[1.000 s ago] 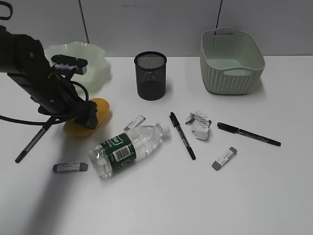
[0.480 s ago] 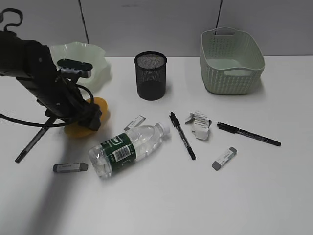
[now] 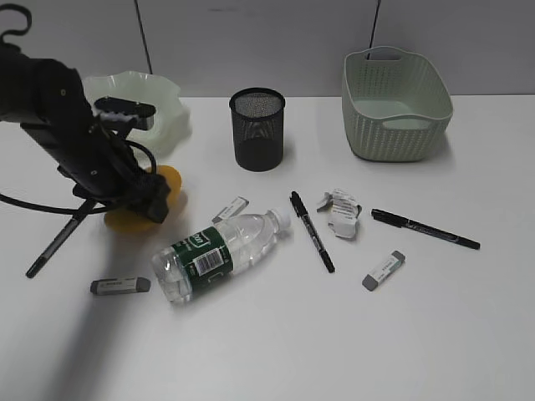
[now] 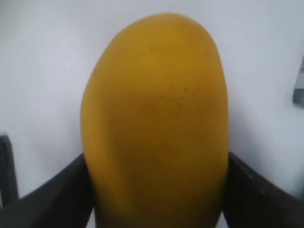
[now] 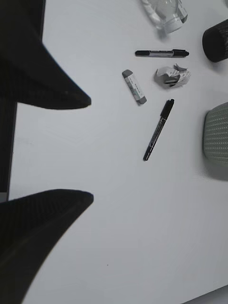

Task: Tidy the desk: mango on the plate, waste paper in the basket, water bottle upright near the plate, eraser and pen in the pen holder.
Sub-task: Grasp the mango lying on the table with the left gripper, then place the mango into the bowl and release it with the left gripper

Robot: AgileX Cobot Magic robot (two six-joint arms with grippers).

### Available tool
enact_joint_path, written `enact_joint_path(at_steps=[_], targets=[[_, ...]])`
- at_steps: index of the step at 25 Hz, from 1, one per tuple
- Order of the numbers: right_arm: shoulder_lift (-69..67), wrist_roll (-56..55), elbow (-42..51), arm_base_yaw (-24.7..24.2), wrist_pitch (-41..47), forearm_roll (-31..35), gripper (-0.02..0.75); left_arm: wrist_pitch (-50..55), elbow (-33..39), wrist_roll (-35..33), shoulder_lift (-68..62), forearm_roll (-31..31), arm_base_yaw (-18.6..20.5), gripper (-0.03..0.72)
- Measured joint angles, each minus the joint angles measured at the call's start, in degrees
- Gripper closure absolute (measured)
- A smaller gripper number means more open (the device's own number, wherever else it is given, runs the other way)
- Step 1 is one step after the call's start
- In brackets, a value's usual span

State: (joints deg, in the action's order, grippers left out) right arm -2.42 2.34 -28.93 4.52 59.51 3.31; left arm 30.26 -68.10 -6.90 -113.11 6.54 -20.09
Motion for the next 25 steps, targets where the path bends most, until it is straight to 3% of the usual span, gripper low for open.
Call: enact_joint_path(at_steps=[6, 11, 19, 25], targets=[[0.00, 0.00, 0.00, 0.00, 0.00, 0.00, 0.301, 1.88, -4.48, 0.00, 6.69, -0.28, 0.42, 0.119], [0.00, 0.00, 0.00, 0.00, 0.00, 0.00, 0.301, 0.74, -11.93, -0.01, 8.02, -0.36, 4.14, 0.119], [0.00, 0.00, 0.00, 0.00, 0.00, 0.00, 0.301, -3.87, -20.15, -0.01, -0.54, -0.13, 12.43, 0.119], [0.00, 0.00, 0.00, 0.00, 0.00, 0.00, 0.301, -9.98, -20.52, -0.01, -8.08, 0.72, 13.58, 0.119]])
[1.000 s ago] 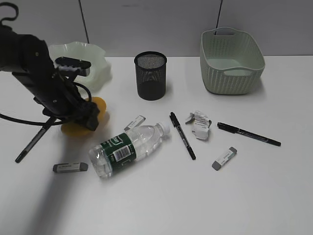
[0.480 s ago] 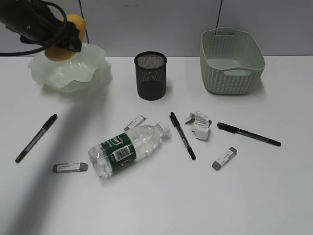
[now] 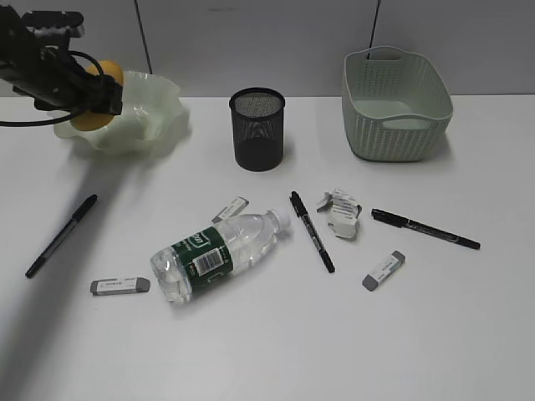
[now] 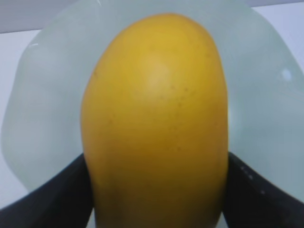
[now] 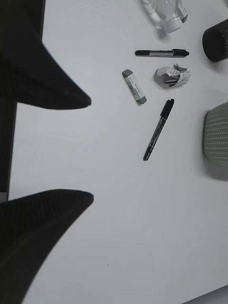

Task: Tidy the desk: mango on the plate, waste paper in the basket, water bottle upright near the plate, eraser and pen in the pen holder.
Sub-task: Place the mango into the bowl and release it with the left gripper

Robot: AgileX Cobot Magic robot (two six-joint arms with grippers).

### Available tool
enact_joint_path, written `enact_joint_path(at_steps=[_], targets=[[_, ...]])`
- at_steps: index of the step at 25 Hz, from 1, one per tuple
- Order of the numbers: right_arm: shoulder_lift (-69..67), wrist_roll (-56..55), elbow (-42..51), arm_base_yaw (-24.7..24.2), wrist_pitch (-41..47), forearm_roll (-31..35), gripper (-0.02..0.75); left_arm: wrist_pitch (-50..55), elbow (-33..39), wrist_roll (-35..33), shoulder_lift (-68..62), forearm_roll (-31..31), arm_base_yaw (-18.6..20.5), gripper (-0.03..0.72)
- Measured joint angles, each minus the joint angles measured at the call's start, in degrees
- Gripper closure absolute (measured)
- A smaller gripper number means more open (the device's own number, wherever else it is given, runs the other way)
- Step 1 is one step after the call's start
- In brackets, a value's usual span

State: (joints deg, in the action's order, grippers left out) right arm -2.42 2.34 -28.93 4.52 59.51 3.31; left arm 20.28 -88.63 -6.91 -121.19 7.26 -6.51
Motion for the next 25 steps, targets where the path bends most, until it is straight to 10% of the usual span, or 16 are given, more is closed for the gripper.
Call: enact_joint_path(at_steps=[25], targets=[[0.00, 0.04, 0.00, 0.00, 0.00, 0.00, 0.301, -10.44, -0.06, 0.00, -2.10, 2.55, 0.00, 0.092]])
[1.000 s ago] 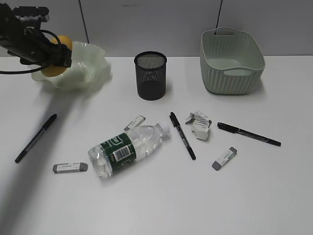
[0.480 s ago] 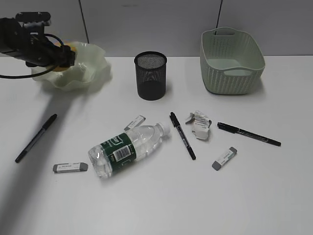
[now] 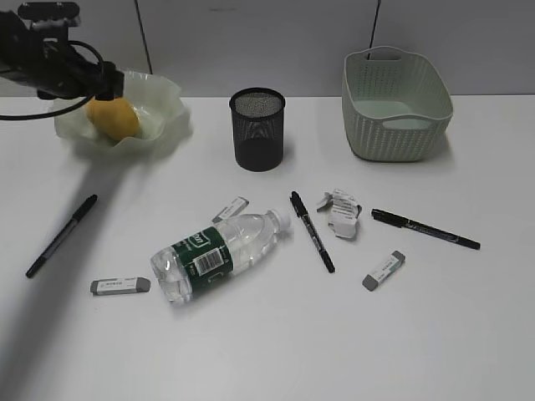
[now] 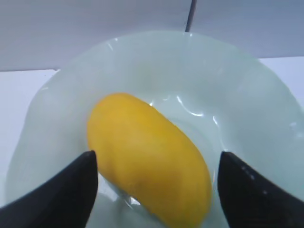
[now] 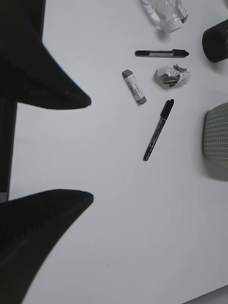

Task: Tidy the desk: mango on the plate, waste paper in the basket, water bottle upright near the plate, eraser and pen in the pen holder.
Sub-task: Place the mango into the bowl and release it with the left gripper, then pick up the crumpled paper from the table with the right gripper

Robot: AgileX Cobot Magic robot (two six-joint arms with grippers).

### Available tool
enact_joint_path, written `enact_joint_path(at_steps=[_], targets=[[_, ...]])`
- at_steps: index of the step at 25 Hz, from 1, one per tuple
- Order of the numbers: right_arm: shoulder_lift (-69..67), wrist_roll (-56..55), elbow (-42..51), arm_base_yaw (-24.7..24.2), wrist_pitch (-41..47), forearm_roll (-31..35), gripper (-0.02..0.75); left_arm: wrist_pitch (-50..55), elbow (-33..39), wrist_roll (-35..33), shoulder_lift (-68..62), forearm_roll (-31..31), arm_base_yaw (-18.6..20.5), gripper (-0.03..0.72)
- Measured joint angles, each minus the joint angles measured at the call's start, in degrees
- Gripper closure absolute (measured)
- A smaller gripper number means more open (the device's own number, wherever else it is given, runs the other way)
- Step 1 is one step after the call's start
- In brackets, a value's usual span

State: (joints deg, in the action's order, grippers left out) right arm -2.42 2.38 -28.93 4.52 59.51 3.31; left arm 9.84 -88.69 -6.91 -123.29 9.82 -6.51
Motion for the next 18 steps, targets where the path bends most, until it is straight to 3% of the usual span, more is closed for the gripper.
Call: enact_joint_path(at_steps=[5, 18], targets=[[0.00, 0.00, 0.00, 0.00, 0.00, 0.00, 0.301, 9.33, 0.00, 0.00, 6.63, -0.05, 0.00, 0.099], [0.00, 0.00, 0.00, 0.00, 0.00, 0.00, 0.301, 55.04, -0.05, 0.05, 21.80, -0.14, 0.00, 0.136]])
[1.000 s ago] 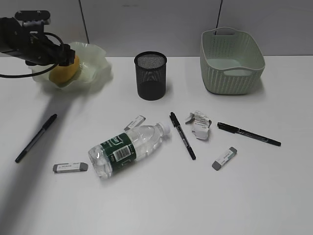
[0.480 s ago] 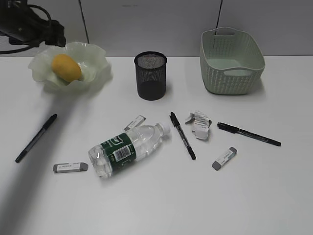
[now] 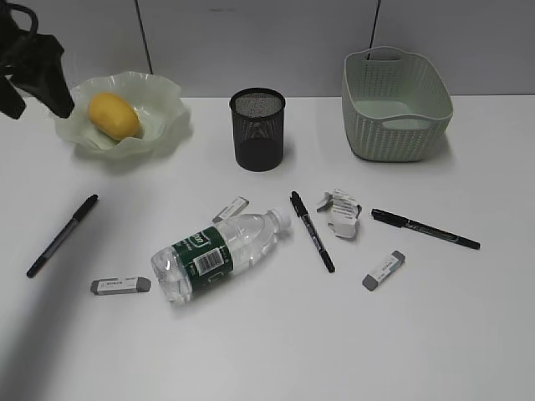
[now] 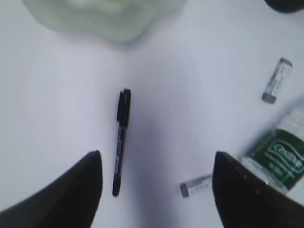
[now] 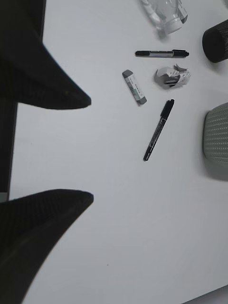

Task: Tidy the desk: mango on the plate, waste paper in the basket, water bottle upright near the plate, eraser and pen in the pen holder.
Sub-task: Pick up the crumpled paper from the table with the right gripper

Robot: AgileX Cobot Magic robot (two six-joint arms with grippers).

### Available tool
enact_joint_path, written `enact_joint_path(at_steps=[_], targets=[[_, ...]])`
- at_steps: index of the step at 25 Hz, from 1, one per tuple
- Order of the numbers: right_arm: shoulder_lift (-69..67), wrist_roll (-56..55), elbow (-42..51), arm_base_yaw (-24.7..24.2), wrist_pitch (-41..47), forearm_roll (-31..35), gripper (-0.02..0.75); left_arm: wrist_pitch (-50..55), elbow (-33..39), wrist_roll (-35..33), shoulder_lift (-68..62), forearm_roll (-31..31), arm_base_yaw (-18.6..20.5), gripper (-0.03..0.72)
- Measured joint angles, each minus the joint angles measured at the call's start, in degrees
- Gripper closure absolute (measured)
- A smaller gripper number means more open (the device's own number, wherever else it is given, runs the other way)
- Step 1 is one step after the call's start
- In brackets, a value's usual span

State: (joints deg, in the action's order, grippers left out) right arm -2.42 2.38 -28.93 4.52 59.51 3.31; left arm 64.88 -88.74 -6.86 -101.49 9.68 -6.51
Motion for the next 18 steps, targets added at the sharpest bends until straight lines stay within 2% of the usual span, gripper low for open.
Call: enact_joint_path(at_steps=[6, 10, 13, 18], targets=[[0.00, 0.00, 0.00, 0.00, 0.00, 0.00, 0.301, 4.50, 0.05, 0.91, 3.65, 0.00, 0.00, 0.153], [0.00, 0.00, 0.00, 0.00, 0.00, 0.00, 0.301, 4.56, 3.22, 1.33, 8.71, 0.00, 0.00, 0.155], [0.00, -0.05, 0.00, 0.00, 0.00, 0.00, 0.301, 4.56, 8.68, 1.46, 13.93, 0.00, 0.00, 0.160], [0.00, -0.05, 0.00, 0.00, 0.00, 0.00, 0.301, 0.89, 22.30, 1.50, 26.68, 0.06, 0.00, 0.177]])
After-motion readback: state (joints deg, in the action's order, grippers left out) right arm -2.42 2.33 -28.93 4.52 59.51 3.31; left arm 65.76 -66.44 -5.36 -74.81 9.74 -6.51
